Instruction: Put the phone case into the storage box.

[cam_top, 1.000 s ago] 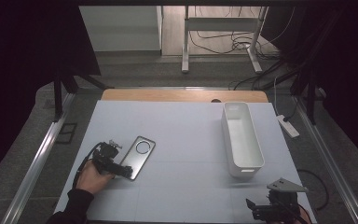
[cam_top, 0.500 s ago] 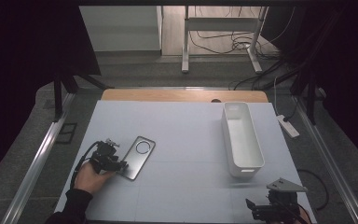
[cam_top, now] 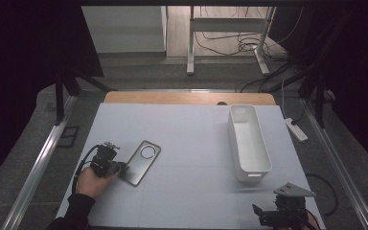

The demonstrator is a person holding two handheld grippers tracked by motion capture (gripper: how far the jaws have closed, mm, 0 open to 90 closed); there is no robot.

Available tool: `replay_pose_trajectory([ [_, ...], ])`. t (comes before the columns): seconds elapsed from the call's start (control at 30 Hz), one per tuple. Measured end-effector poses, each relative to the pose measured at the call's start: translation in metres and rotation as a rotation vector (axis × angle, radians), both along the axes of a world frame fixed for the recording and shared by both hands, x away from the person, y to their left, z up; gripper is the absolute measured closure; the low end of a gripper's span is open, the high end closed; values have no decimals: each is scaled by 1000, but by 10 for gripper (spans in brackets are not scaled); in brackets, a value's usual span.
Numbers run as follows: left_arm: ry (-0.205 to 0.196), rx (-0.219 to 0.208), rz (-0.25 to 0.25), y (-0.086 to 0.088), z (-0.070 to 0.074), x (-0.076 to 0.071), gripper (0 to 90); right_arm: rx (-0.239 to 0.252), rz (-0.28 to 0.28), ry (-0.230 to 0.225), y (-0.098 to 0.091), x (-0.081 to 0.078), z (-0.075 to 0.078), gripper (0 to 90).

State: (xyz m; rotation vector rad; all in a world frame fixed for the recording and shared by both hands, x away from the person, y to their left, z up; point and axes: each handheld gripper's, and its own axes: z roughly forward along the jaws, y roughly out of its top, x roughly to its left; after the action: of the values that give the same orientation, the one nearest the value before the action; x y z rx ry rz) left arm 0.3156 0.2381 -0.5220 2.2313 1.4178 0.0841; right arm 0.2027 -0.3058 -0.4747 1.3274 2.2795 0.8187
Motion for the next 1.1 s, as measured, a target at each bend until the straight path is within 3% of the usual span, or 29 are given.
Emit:
replay_pose_trajectory([
  [0.27, -31, 11, -30, -1, 0, -2, 889, 0, -1, 0, 0, 0, 0, 0],
  [0.47, -67, -9, -30, -2, 4, -4, 890, 2, -3, -2, -1, 0, 0, 0],
  [0.77, -135, -54, -15, 1, 12, -14, 890, 6, -5, -2, -1, 0, 0, 0],
  [1.1, -245, -115, -9, -1, 26, -36, 890, 20, 4, -12, -1, -1, 1, 0],
])
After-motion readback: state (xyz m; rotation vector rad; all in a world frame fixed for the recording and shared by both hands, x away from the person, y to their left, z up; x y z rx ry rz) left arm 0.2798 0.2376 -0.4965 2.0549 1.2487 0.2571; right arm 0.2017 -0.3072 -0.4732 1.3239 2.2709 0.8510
